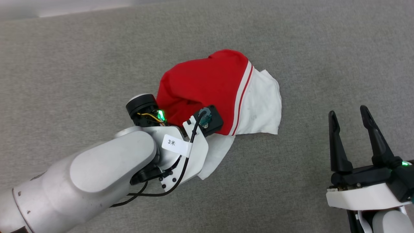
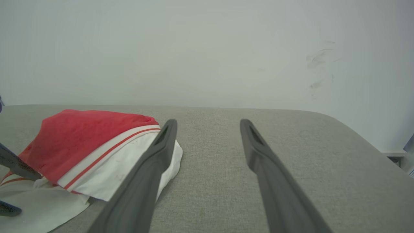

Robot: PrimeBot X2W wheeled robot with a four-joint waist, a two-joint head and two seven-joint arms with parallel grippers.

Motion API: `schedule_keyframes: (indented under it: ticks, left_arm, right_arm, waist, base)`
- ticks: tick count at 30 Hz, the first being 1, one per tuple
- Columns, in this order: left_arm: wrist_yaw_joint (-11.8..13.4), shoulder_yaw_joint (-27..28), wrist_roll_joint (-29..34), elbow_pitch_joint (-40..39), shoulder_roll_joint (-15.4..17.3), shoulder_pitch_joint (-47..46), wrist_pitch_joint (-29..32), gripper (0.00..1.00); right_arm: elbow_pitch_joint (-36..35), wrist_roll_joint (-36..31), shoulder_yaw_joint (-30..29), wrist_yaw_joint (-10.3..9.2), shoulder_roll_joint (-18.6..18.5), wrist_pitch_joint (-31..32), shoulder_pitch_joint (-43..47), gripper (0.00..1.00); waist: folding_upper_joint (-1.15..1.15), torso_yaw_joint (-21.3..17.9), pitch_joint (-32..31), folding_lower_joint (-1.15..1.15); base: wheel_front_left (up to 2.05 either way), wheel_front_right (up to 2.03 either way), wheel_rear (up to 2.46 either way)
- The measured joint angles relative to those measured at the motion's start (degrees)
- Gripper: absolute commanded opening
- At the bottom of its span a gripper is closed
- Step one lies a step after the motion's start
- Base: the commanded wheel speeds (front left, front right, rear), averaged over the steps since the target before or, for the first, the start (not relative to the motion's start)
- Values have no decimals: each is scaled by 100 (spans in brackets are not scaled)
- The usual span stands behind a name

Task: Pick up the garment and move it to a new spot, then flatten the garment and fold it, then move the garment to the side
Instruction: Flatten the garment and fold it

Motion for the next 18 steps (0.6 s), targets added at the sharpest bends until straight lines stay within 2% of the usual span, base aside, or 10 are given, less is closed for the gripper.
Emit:
schedule_keyframes:
  ticks: [6,12,13,14,18]
  left_arm:
    - [9,14,119,65,8,168,524,100]
    - [8,119,193,52,38,222,737,100]
    - [8,126,177,47,33,223,764,26]
    - [9,131,137,45,34,225,770,0]
    - [26,113,82,37,36,261,709,0]
  right_arm:
    - [0,43,8,0,-1,0,-142,100]
    - [10,81,10,0,0,0,-188,100]
    - [13,81,9,0,0,0,-190,100]
    - [16,81,10,0,0,0,-194,100]
    - [45,76,9,0,-1,0,-205,100]
  waist:
    - [0,-170,297,-1]
    - [0,-270,432,-1]
    - [0,-266,435,-1]
    - [0,-259,432,-1]
    - [0,-213,361,-1]
  base:
    - [0,0,0]
    - [0,0,0]
    - [0,0,0]
    - [0,0,0]
    - [0,0,0]
